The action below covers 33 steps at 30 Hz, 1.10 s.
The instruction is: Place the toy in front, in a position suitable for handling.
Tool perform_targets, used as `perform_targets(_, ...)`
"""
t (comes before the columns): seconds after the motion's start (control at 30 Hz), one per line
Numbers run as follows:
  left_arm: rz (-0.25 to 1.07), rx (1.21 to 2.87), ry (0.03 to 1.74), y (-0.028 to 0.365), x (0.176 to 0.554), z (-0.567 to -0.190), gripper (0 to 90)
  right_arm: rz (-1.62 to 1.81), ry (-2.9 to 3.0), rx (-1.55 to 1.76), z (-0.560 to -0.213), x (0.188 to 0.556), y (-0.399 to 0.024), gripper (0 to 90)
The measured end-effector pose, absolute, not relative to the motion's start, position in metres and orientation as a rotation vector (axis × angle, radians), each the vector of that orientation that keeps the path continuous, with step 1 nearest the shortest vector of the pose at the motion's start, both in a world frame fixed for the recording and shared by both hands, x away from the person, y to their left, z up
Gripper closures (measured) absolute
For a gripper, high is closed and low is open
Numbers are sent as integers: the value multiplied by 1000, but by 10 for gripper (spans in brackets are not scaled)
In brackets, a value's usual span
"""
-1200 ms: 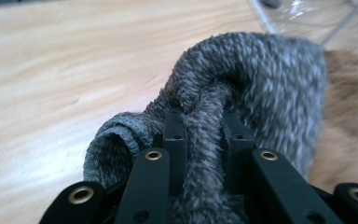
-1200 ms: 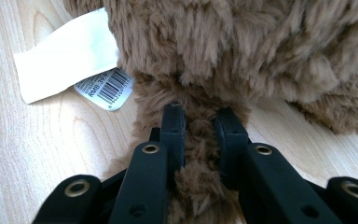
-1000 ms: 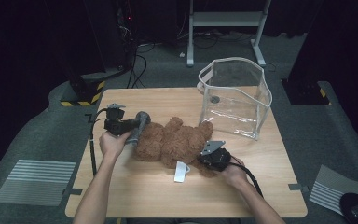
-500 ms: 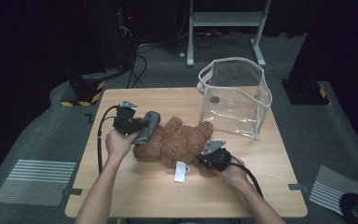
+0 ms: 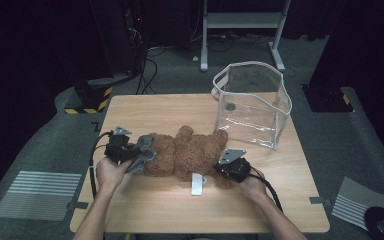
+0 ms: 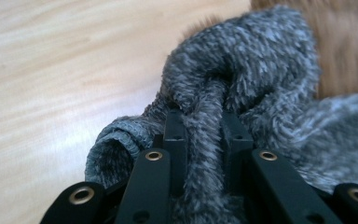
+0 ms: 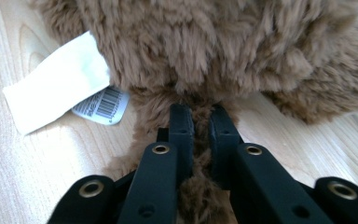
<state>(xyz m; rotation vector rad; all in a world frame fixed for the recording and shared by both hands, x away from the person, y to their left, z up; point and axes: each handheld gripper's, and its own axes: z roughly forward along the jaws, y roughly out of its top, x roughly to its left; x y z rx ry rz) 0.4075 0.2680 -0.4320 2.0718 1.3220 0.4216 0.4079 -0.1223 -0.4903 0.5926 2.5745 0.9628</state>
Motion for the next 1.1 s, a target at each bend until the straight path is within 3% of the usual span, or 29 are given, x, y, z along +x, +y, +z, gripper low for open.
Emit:
perform_targets(0.27, 389, 2132, 1309, 273, 370, -456, 761, 969, 2540, 696, -488, 410, -121, 849)
perform_targets(0.7, 315, 2212, 1143, 224, 327, -479, 760, 965, 2504, 798, -488, 415, -123, 856)
perform_targets(1.1, 273, 2250, 1008, 150, 348, -490, 755, 974, 2510, 765, -488, 410, -125, 857)
